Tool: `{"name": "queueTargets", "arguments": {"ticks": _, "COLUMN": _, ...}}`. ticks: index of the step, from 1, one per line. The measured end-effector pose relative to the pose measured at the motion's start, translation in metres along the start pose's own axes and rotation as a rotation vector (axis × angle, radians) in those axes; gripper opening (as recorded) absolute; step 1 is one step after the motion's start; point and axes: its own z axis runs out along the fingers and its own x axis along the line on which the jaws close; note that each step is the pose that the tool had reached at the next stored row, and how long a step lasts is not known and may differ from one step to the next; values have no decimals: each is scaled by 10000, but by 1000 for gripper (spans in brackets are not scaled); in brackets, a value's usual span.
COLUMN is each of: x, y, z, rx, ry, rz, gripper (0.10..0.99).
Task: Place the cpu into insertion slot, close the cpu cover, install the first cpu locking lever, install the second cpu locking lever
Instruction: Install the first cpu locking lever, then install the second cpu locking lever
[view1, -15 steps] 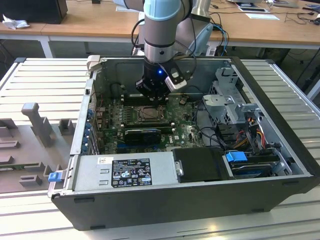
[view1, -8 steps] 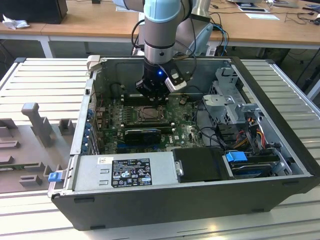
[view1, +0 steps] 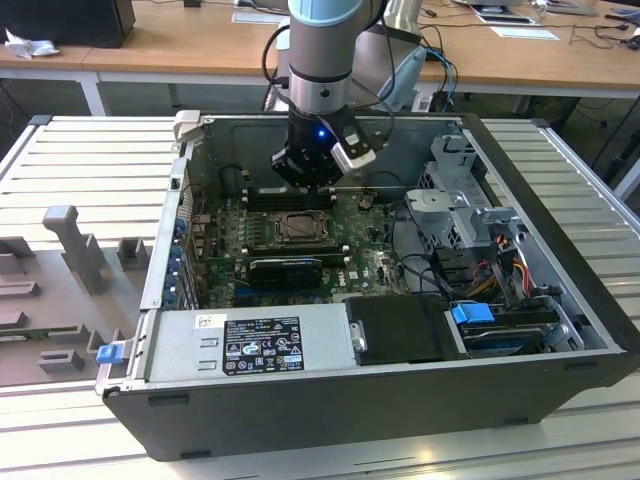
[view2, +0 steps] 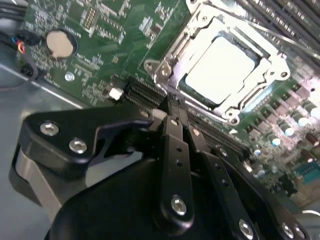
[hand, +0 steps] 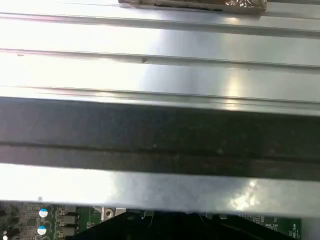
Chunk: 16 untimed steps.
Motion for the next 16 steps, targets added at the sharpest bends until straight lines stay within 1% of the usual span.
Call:
{"name": "queueTargets", "arguments": {"ticks": 7, "x": 2, "y": -45, "z": -2, "rx": -1, "ry": -1, "rz": -1, "gripper": 106}}
{"name": "queueTargets", "arguments": {"ticks": 8, "x": 3, "y": -67, "z": -4, "rx": 0, "ry": 0, "rz": -1, "gripper": 106}}
{"name": "queueTargets", "arguments": {"ticks": 9, "x": 5, "y": -105, "z": -6, "rx": -1, "ry": 0, "rz": -1, "gripper": 106}}
{"name": "queueTargets", "arguments": {"ticks": 11, "x": 5, "y": -109, "z": -23, "rx": 1, "ry": 1, "rz": 1, "gripper": 106}}
{"name": "queueTargets", "arguments": {"ticks": 12, "x": 5, "y": -108, "z": -43, "rx": 1, "ry": 0, "rz": 1, "gripper": 106}}
{"name": "queueTargets", "arguments": {"ticks": 14, "x": 4, "y": -104, "z": -110, "rx": 1, "ry": 0, "rz": 0, "gripper": 106}}
{"name": "queueTargets", "arguments": {"ticks": 15, "x": 2, "y": -99, "z": -190, "rx": 1, "ry": -1, "rz": 0, "gripper": 106}}
{"name": "queueTargets", "arguments": {"ticks": 16, "x": 2, "y": -96, "z": -234, "rx": 2, "ry": 0, "rz": -1, "gripper": 106}}
